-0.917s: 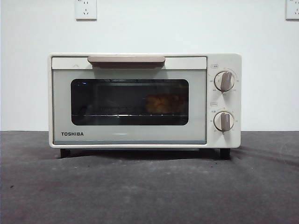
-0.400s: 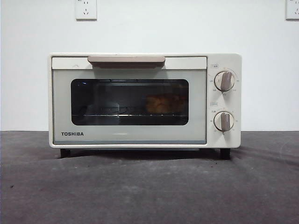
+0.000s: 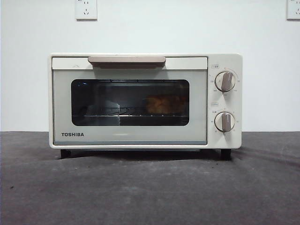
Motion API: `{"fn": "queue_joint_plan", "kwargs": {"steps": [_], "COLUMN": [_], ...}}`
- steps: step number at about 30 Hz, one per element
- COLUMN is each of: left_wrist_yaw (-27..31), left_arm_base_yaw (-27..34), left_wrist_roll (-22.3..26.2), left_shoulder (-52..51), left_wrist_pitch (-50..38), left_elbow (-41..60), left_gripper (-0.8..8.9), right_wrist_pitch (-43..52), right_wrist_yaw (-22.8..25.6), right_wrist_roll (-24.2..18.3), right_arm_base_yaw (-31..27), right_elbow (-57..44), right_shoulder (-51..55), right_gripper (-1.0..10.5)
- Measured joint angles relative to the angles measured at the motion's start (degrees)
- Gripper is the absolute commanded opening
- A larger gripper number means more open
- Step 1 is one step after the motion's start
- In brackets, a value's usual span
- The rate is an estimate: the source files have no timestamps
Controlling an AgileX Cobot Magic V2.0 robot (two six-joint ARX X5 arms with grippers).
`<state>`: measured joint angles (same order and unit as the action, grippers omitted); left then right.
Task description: The left arm flap open the oven, the right arm pick bread and place it into oven, the left arm flap close the oven
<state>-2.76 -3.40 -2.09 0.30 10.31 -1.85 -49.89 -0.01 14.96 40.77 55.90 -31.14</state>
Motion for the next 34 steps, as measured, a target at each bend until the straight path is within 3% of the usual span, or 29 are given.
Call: {"fn": "queue_joint_plan", "kwargs": {"steps": [9,14,18,23,28,34], "left_wrist_yaw": [0.0,0.0,0.0,0.0,0.0,0.0], "left_arm_base_yaw": [0.0,0.0,0.0,0.0,0.0,0.0], "left_wrist_roll": [0.0,0.0,0.0,0.0,-0.02,-0.02], "left_shoulder": [0.0,0.0,0.0,0.0,0.0,0.0], "left_wrist_pitch": [0.0,0.0,0.0,0.0,0.0,0.0], "left_elbow": [0.0,0.0,0.0,0.0,0.0,0.0], "left_gripper": [0.19,0.2,0.19,0.19,0.19,0.2], "right_wrist_pitch": [0.0,5.42,16.61,32.98,36.81,37.18], "right_wrist_yaw": [-0.11,-2.45,-3.08,-2.89,-3.48,-4.5], "right_wrist_roll": [-0.15,-0.22,-1.99,-6.73,-10.38,-13.68], "right_arm_base_yaw": [-0.68,-10.54,-22.56,-35.19,-39.91,-40.35], "right_elbow": [0.0,-2.71,-12.35,-31.65,-48.44,-53.4], "right_shoulder": [-0.02,1.42,6.51,18.23,25.99,29.11], "right_gripper": [0.1,0.1,0.1,0.1,0.1,0.1]}}
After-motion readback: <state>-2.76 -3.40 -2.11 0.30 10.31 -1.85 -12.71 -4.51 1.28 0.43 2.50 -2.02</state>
